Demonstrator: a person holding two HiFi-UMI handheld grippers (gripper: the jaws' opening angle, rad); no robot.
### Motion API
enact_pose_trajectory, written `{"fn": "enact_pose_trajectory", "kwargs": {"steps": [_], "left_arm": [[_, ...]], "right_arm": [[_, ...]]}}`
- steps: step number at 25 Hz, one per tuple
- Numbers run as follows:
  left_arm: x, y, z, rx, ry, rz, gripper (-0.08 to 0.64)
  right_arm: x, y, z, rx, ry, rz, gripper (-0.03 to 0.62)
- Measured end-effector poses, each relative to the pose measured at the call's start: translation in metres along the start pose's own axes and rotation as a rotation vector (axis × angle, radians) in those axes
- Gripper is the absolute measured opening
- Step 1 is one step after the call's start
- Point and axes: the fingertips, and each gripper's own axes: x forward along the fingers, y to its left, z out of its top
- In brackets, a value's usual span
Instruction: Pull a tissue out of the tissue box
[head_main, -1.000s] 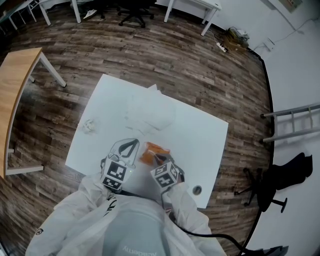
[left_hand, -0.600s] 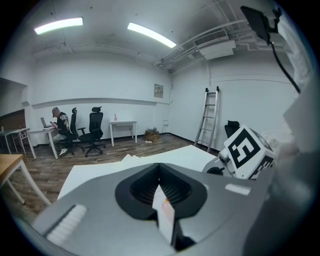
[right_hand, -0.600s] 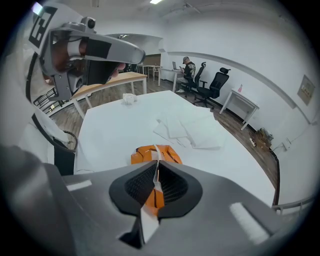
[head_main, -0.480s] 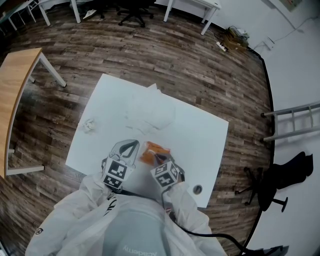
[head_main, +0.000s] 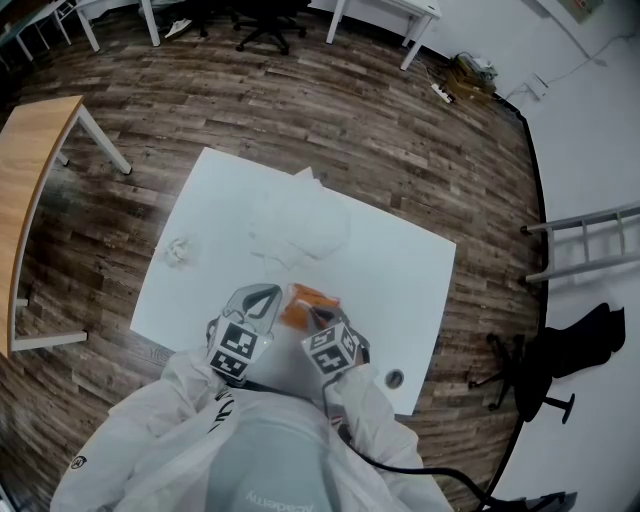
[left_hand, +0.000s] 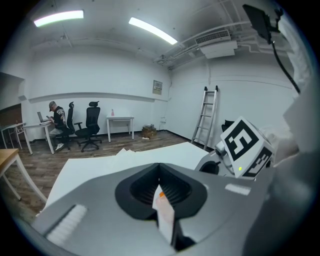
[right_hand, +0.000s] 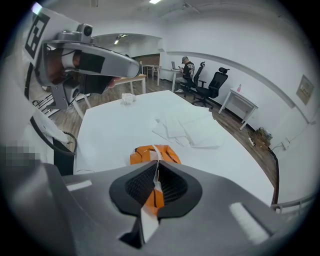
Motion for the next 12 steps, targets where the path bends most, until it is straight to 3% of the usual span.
{"fn": "enact_pose_trajectory", "kwargs": {"steps": [12], "left_arm": [[0.010,-0.013,-0.015,-0.068,0.036,-0.041,0.000]], "right_arm": [[-0.003,-0.002,0.001,0.013,-0.007,-0.002,0.008]]}}
